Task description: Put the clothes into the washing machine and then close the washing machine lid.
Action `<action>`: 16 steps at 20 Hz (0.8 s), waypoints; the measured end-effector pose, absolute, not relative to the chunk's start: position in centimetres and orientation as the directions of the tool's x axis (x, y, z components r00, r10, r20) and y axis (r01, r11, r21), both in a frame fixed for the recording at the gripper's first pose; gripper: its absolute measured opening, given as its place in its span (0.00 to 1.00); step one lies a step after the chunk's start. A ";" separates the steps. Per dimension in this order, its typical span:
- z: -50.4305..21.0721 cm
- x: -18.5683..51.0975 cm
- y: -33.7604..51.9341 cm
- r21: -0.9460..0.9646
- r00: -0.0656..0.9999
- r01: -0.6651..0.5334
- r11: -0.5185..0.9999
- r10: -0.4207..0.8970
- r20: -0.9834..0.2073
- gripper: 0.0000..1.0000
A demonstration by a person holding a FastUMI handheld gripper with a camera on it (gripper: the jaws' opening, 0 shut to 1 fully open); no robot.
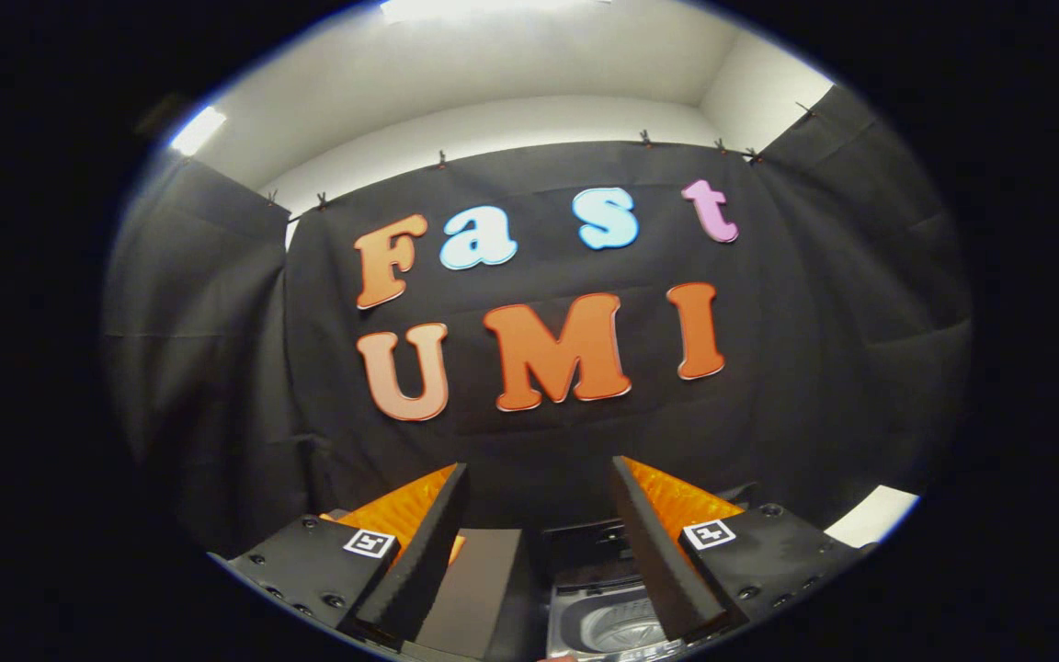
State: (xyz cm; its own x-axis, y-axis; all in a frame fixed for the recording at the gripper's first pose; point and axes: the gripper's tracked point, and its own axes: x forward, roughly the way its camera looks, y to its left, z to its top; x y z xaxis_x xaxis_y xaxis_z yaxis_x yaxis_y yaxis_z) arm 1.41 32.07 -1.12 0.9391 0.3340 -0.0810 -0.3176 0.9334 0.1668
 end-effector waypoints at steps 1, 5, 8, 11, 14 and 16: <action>-1.6 1.5 34.3 0.172 0.925 -0.351 0.921 0.369 -0.090 0.98; -3.0 1.7 43.1 0.200 0.864 -0.459 0.865 0.488 -0.126 0.98; -5.4 1.4 48.8 0.224 0.819 -0.506 0.833 0.546 -0.178 0.98; -8.5 1.7 53.0 0.222 0.781 -0.529 0.819 0.573 -0.248 0.98; -11.2 1.6 56.1 0.211 0.755 -0.545 0.812 0.584 -0.298 0.98; -13.3 1.6 57.4 0.216 0.734 -0.547 0.809 0.588 -0.339 0.98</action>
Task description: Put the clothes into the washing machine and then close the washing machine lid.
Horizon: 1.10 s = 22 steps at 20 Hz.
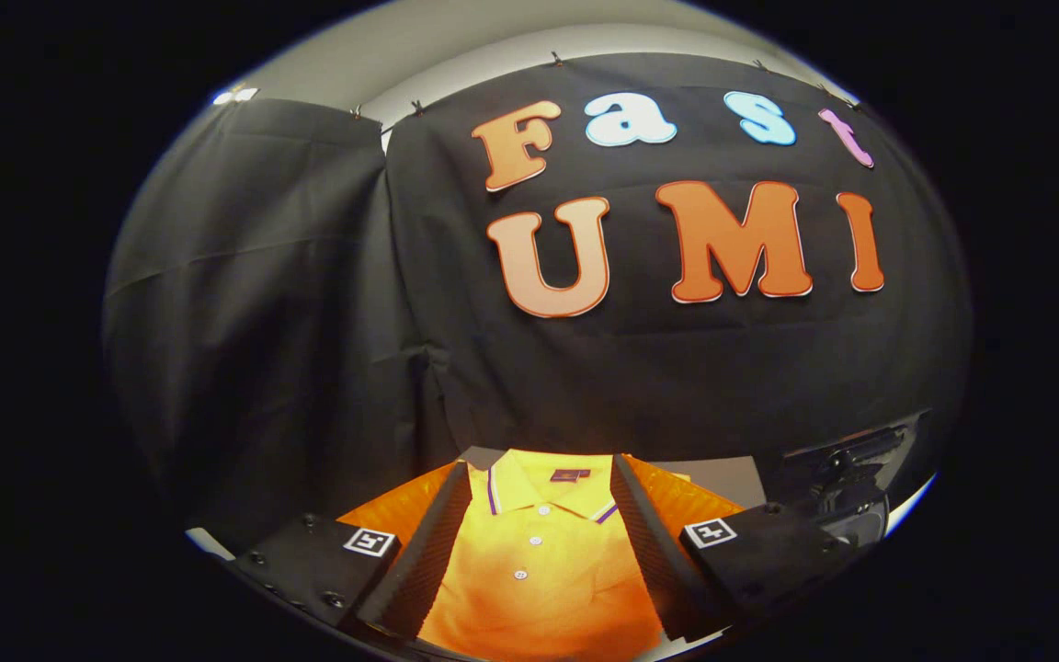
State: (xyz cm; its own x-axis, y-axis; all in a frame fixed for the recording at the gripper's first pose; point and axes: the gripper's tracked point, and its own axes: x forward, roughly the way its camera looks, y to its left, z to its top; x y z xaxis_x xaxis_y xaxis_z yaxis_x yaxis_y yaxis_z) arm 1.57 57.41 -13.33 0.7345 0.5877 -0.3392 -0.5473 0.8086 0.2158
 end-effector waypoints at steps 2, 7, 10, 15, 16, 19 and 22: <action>-15.6 1.5 58.3 0.233 0.719 -0.528 0.817 0.576 -0.388 0.98; -21.2 1.8 58.9 0.175 0.684 -0.466 0.868 0.478 -0.551 0.98; -23.1 1.2 59.4 0.186 0.642 -0.457 0.870 0.467 -0.609 0.98; -24.8 0.8 59.3 0.133 0.606 -0.467 0.874 0.425 -0.672 0.97; -24.9 0.9 59.4 0.129 0.606 -0.472 0.872 0.427 -0.671 0.97; -25.0 0.6 59.5 0.129 0.554 -0.514 0.848 0.443 -0.705 0.93; -25.1 0.9 59.8 0.151 0.518 -0.536 0.831 0.464 -0.718 0.66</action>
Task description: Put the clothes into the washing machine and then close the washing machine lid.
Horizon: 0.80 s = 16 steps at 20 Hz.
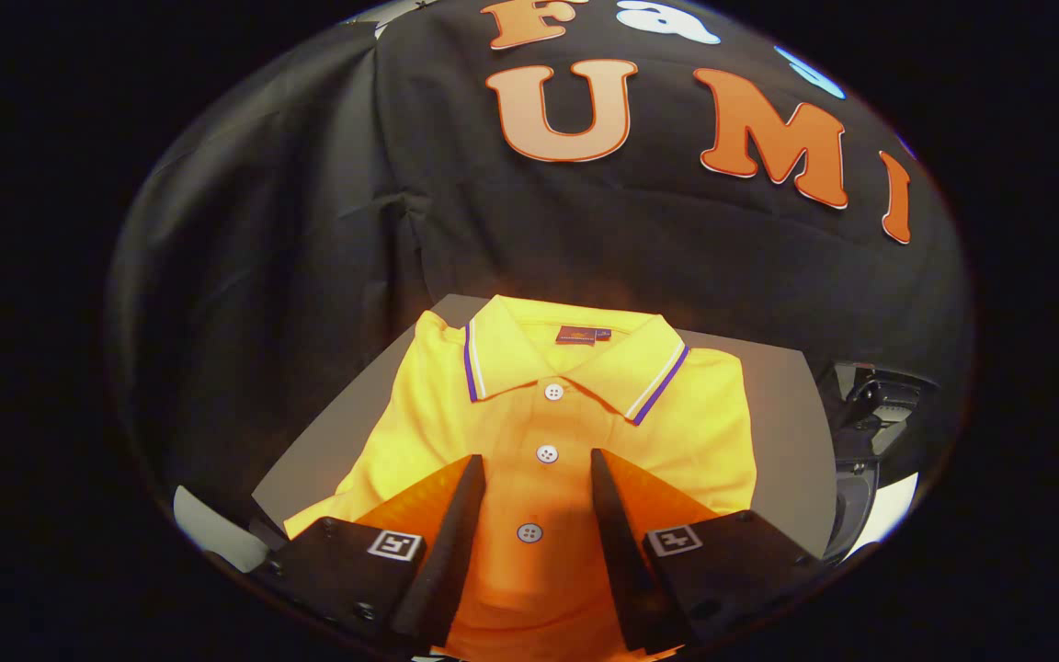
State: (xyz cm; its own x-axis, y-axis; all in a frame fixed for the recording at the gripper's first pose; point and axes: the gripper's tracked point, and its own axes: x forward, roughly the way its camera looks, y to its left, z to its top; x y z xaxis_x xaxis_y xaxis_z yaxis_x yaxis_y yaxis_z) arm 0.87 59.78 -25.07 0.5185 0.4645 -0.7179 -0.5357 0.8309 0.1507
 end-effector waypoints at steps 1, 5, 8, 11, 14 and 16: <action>-25.1 1.1 59.9 0.154 0.504 -0.558 0.816 0.480 -0.718 0.57; -24.8 2.3 59.5 0.164 0.488 -0.603 0.781 0.524 -0.698 0.25; -23.9 3.5 59.6 0.174 0.524 -0.617 0.768 0.565 -0.638 0.12; -23.9 4.2 59.5 0.181 0.542 -0.638 0.749 0.603 -0.585 0.12; -23.9 3.7 59.5 0.212 0.549 -0.627 0.750 0.618 -0.563 0.12; -23.1 3.8 59.5 0.235 0.558 -0.628 0.742 0.640 -0.528 0.12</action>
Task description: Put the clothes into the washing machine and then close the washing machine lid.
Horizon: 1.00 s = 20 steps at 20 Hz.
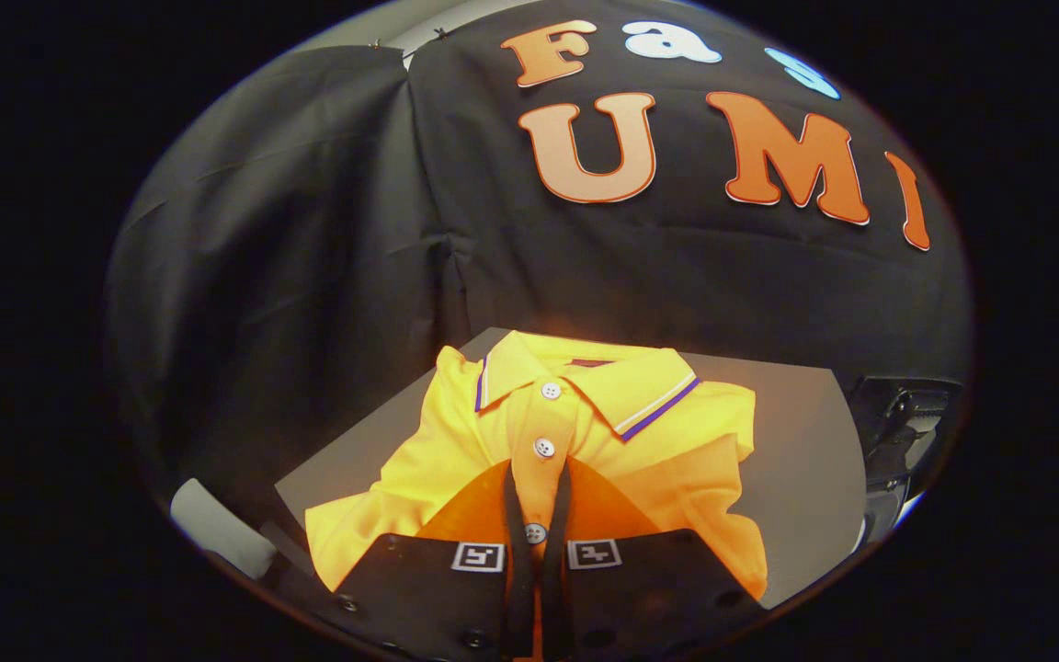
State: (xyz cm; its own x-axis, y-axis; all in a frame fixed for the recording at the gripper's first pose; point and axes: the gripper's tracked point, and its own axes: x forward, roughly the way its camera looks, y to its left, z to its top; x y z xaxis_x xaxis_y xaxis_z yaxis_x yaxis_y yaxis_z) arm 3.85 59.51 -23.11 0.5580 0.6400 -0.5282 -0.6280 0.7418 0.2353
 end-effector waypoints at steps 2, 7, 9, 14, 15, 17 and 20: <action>-21.9 3.7 59.2 0.255 0.576 -0.634 0.730 0.666 -0.474 0.12; -17.8 2.5 57.4 0.259 0.612 -0.656 0.709 0.701 -0.367 0.11; -15.8 2.0 56.5 0.261 0.628 -0.660 0.705 0.707 -0.324 0.11; -10.4 1.0 52.7 0.222 0.671 -0.670 0.709 0.706 -0.229 0.11; -9.3 1.0 51.5 0.216 0.680 -0.667 0.713 0.701 -0.213 0.11; -7.6 1.5 48.9 0.197 0.703 -0.658 0.727 0.687 -0.186 0.11; -5.4 3.3 44.2 0.174 0.741 -0.633 0.754 0.656 -0.146 0.11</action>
